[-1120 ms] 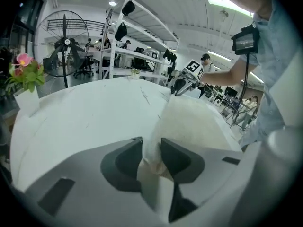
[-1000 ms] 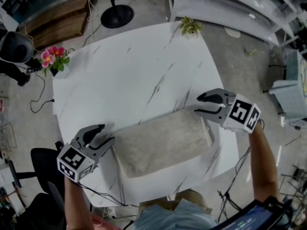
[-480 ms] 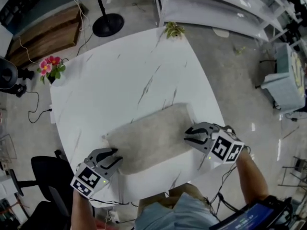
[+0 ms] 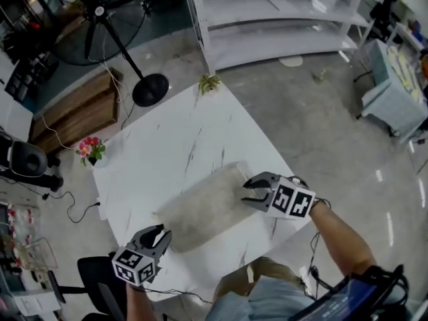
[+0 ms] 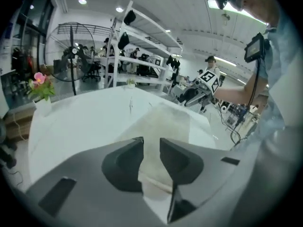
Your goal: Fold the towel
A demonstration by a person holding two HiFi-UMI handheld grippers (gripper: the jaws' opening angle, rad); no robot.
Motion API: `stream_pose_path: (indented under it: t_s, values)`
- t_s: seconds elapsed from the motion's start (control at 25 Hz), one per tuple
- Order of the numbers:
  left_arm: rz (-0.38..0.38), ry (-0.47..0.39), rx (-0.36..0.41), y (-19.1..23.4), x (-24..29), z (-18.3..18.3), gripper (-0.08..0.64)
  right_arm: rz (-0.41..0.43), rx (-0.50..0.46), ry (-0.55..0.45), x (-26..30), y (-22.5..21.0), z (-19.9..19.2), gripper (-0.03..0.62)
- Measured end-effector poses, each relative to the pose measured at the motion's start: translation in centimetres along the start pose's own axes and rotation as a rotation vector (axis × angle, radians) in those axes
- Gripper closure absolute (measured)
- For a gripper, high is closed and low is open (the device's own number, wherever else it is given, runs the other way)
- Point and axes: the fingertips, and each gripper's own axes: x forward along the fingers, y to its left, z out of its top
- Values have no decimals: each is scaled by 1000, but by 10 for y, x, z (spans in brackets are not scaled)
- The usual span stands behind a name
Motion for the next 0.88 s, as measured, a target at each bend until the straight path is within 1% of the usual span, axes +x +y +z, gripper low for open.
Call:
stream_pose_path:
  t_s: [0.08,0.2,0.28,0.44,0.52,0.64,0.72,0.8,0.88]
  values:
    - [39,-78,-4,-13,-13,23,449,-49,73,-74,-22,-11,13,430]
    - [85,-155,25,-29,-23,51,449,-93,204,-156,-44,-24,17,397]
    - [93,-186,45,-41,-27,63,449,-94,283,-165,-47,-25,10,383]
    - [68,-198,72,-67,-27,68,449,-100,423,-114,-36,-13,-28,358]
    - [45,-196,65,-77,-25,66,449,-119,531,-84,-26,-10,-52,344]
    - [-50,-217,16,-93,-19,55,449,-152,719,-29,-13,-7,-83,327]
    - [-103,-225,-1,-97,-16,46,449,-156,844,0,-5,-2,-94,324]
    - [-135,-229,-2,-96,-15,39,449,-161,973,-12,2,0,-99,330]
    - [-155,-235,-7,-93,-18,34,449,-164,1130,-77,5,-5,-96,349]
